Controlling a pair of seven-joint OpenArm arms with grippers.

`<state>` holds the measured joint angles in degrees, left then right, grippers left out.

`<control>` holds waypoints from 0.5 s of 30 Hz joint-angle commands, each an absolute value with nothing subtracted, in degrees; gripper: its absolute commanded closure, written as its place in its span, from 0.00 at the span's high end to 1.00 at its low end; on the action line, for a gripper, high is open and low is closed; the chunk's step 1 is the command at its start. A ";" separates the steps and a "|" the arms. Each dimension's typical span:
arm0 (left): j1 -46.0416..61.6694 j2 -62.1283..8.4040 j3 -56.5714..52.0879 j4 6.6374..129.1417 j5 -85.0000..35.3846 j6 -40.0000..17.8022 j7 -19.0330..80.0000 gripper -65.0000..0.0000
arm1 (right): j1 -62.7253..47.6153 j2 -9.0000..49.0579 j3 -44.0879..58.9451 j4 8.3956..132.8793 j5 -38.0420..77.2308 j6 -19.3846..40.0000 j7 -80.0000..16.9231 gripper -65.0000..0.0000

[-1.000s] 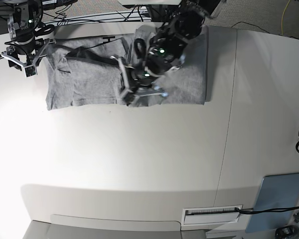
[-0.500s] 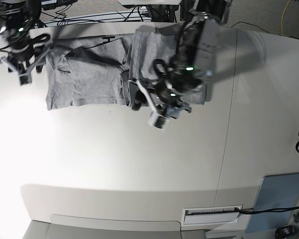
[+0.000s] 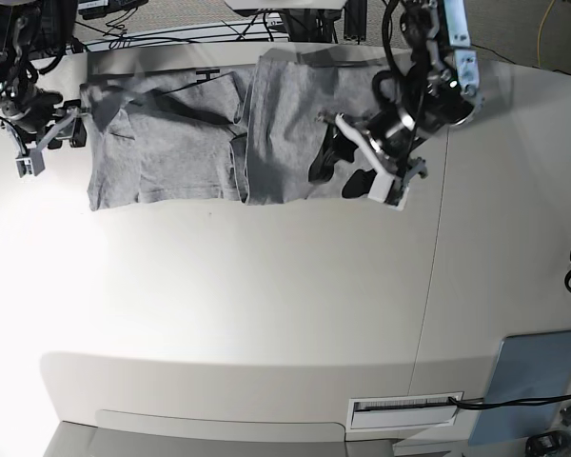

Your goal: Fold the T-shirt properly

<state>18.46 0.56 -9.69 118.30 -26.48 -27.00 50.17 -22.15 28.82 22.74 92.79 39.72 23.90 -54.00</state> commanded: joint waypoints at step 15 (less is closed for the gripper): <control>19.55 0.80 -10.68 120.51 -27.05 -27.09 48.95 0.55 | -13.30 30.02 23.31 77.65 60.29 31.33 -65.41 0.46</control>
